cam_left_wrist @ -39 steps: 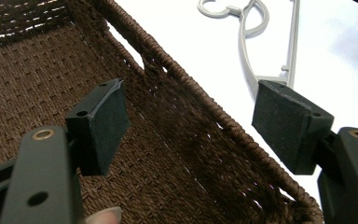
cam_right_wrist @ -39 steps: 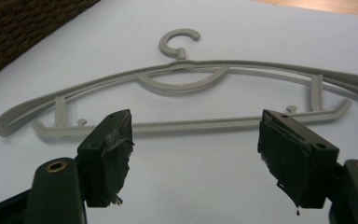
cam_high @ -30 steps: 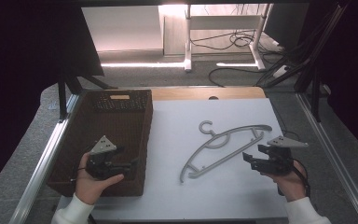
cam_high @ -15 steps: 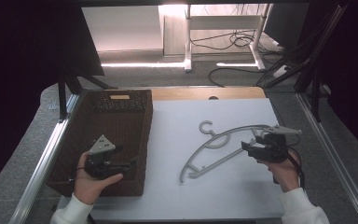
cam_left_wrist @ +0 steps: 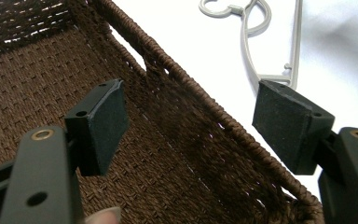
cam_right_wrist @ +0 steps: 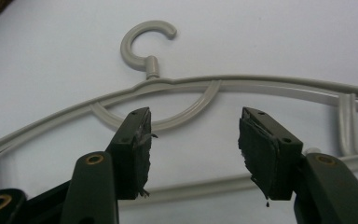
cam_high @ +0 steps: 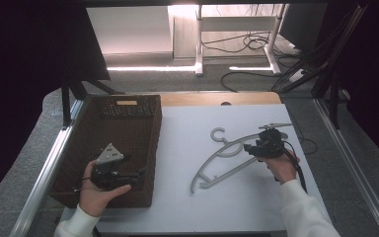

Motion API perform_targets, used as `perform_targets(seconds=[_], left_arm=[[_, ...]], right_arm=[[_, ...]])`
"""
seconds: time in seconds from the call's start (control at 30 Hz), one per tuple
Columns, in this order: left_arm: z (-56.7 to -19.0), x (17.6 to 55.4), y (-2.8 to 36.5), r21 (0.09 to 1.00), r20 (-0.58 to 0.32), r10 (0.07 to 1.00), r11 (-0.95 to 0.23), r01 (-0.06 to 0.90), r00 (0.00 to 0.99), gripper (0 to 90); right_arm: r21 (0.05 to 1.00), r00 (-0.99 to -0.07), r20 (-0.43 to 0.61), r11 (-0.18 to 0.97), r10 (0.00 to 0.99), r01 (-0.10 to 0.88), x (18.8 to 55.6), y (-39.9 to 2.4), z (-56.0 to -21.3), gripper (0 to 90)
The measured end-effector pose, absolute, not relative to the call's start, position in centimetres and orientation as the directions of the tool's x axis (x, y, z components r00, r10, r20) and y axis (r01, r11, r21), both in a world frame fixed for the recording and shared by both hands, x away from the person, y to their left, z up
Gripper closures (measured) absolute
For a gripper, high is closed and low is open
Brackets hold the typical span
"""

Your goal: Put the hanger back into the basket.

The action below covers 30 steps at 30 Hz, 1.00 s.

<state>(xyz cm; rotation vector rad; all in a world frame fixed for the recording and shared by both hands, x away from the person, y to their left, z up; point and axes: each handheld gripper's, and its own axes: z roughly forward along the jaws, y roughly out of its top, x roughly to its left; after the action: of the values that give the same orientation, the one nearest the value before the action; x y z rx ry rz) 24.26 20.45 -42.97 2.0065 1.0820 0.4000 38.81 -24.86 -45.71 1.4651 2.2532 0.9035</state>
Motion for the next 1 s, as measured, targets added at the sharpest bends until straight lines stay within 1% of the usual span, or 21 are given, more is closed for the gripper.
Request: perform_targets(seconds=[0.13,0.17,0.3,0.43,0.73,1.0], left_arm=[[-42.9,24.2,20.5,0.774,-0.093,0.807,-0.310,0.552,0.584,25.8],[-42.9,24.2,20.5,0.775,-0.093,0.807,-0.310,0.552,0.583,25.8],[-43.0,24.2,20.5,0.775,-0.092,0.806,-0.311,0.551,0.584,25.8],[-43.0,24.2,20.5,0.774,-0.091,0.807,-0.312,0.551,0.584,25.8],[-43.1,24.2,20.5,0.773,-0.088,0.805,-0.316,0.551,0.586,25.8],[-43.1,24.2,20.5,0.773,-0.087,0.807,-0.314,0.551,0.583,25.8]], right_arm=[[0.620,-0.419,0.084,0.281,0.904,0.732,39.7,-24.2,-46.0,45.6],[0.599,-0.401,0.089,0.273,0.912,0.753,40.3,-23.8,-46.4,47.0],[0.568,-0.376,0.107,0.254,0.920,0.783,41.3,-23.3,-46.9,47.9],[0.540,-0.371,0.120,0.253,0.921,0.803,41.9,-23.0,-47.4,48.3],[0.507,-0.337,0.127,0.231,0.933,0.831,42.7,-22.8,-48.3,50.9],[0.483,-0.306,0.158,0.197,0.939,0.853,43.5,-23.1,-48.9,53.5]])
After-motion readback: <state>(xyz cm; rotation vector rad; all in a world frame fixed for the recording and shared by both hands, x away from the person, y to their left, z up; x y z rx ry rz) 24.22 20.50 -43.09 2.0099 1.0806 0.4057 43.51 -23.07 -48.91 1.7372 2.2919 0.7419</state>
